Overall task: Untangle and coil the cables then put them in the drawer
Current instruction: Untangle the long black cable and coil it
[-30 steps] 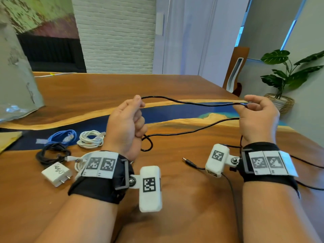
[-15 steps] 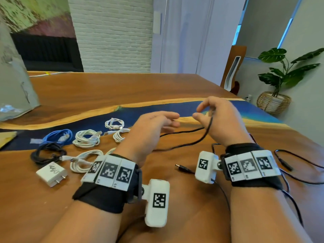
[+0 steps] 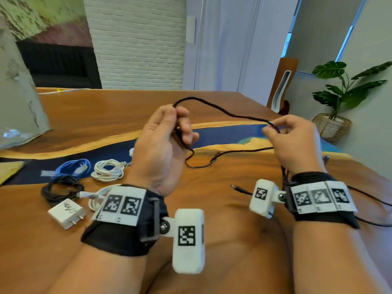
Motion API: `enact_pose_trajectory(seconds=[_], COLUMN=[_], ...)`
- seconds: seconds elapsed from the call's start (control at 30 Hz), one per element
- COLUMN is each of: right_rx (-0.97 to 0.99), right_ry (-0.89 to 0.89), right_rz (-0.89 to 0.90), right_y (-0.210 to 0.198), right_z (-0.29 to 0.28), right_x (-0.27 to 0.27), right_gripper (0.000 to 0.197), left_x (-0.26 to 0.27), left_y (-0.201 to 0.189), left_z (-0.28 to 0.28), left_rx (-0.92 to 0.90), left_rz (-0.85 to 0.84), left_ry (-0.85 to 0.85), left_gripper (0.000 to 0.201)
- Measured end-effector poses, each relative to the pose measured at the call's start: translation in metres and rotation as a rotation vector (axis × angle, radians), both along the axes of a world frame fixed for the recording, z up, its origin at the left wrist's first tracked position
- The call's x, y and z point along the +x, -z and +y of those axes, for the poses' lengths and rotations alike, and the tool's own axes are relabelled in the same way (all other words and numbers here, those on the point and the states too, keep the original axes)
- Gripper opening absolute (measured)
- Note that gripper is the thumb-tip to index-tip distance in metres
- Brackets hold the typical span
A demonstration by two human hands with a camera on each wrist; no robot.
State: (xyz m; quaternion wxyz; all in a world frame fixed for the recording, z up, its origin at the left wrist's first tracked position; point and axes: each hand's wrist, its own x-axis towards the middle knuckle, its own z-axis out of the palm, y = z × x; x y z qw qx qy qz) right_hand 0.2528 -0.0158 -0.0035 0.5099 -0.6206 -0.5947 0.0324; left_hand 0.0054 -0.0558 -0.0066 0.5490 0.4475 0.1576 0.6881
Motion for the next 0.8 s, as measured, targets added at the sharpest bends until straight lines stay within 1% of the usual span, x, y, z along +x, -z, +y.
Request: enact_pose_trajectory(seconds=[0.03, 0.07, 0.13, 0.2, 0.23, 0.3, 0.33, 0.4, 0.43, 0.47, 0.53, 0.57, 0.63, 0.67, 0.7, 0.73, 0.8], right_rx=[0.011, 0.022, 0.033, 0.04, 0.039, 0.031, 0.02, -0.002, 0.001, 0.007, 0.014, 0.015, 0.018, 0.011, -0.01, -0.045, -0.107], right_ry=[0.012, 0.014, 0.016, 0.016, 0.003, -0.051, -0.093, -0.191, -0.23, -0.26, -0.3, -0.314, -0.344, -0.356, -0.364, -0.366, -0.368], right_rz=[0.034, 0.053, 0.036, -0.052, -0.107, -0.232, -0.299, -0.443, -0.512, -0.561, -0.615, -0.621, -0.57, -0.544, -0.53, -0.515, -0.454], right_y=[-0.005, -0.011, -0.022, -0.025, -0.024, -0.017, -0.012, -0.002, 0.002, 0.005, 0.007, 0.008, 0.008, 0.008, 0.008, 0.01, 0.013], right_z=[0.001, 0.002, 0.007, 0.012, 0.013, 0.011, 0.008, 0.002, 0.0, -0.001, -0.002, -0.001, 0.0, 0.002, 0.004, 0.007, 0.014], right_x=[0.007, 0.013, 0.019, 0.02, 0.016, 0.005, -0.002, -0.02, -0.029, -0.037, -0.05, -0.052, -0.051, -0.048, -0.045, -0.039, -0.026], right_gripper=[0.013, 0.015, 0.022, 0.032, 0.037, 0.045, 0.046, 0.043, 0.042, 0.041, 0.041, 0.04, 0.035, 0.032, 0.029, 0.027, 0.026], left_x=[-0.005, -0.008, -0.009, -0.008, -0.008, -0.006, -0.004, 0.005, 0.011, 0.017, 0.03, 0.034, 0.039, 0.038, 0.035, 0.033, 0.022], left_y=[0.0, 0.001, 0.004, 0.006, 0.007, 0.005, 0.002, -0.004, -0.005, -0.005, -0.005, -0.003, 0.003, 0.005, 0.007, 0.008, 0.005], left_z=[0.002, 0.003, 0.004, 0.003, 0.003, 0.002, 0.001, 0.0, -0.001, -0.001, -0.005, -0.006, -0.009, -0.01, -0.009, -0.008, -0.006], left_rx=[-0.009, -0.026, -0.09, -0.201, -0.25, -0.293, -0.291, -0.278, -0.27, -0.259, -0.251, -0.253, -0.246, -0.242, -0.246, -0.258, -0.278], left_rz=[-0.012, 0.017, 0.171, 0.377, 0.456, 0.521, 0.545, 0.651, 0.737, 0.839, 1.021, 1.059, 1.023, 0.956, 0.856, 0.717, 0.399], left_ry=[-0.01, -0.011, -0.006, -0.027, -0.054, -0.114, -0.127, -0.133, -0.119, -0.087, 0.012, 0.054, 0.069, 0.05, 0.028, 0.014, -0.004], left_gripper=[0.031, 0.032, 0.032, 0.035, 0.039, 0.045, 0.043, 0.033, 0.03, 0.032, 0.046, 0.053, 0.049, 0.046, 0.045, 0.046, 0.042])
